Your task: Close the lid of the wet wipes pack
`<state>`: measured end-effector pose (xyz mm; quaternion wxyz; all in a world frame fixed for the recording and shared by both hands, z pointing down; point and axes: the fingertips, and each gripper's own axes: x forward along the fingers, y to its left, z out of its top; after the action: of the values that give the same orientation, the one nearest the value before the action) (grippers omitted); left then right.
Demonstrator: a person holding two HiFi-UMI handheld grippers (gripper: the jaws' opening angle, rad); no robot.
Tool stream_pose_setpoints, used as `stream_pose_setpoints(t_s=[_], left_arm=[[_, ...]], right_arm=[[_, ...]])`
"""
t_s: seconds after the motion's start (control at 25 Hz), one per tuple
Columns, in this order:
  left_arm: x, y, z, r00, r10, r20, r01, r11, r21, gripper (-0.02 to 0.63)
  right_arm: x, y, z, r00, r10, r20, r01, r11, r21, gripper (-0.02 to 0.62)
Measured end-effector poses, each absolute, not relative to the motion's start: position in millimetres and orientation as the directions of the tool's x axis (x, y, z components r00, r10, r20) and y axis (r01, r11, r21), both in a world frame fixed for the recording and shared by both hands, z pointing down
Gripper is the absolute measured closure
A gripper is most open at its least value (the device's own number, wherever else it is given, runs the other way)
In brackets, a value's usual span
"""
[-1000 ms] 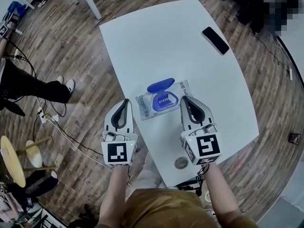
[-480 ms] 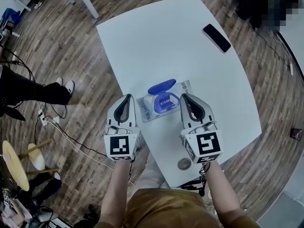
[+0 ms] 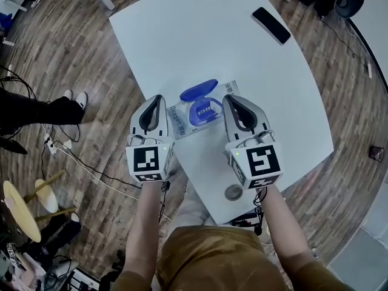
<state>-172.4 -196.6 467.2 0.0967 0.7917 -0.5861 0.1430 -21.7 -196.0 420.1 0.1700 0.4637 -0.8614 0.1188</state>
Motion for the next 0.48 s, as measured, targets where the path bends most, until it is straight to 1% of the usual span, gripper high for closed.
stream_pose_setpoints(t_s=[0.48], left_arm=[[-150.3,-201.8,484.5,0.299,-0.88,0.369,-0.945,-0.326,-0.013,0.601]], right_arm=[[-0.4,-183.9,422.6,-0.501,-0.765,0.405,-0.849,0.525,-0.058,0.592]])
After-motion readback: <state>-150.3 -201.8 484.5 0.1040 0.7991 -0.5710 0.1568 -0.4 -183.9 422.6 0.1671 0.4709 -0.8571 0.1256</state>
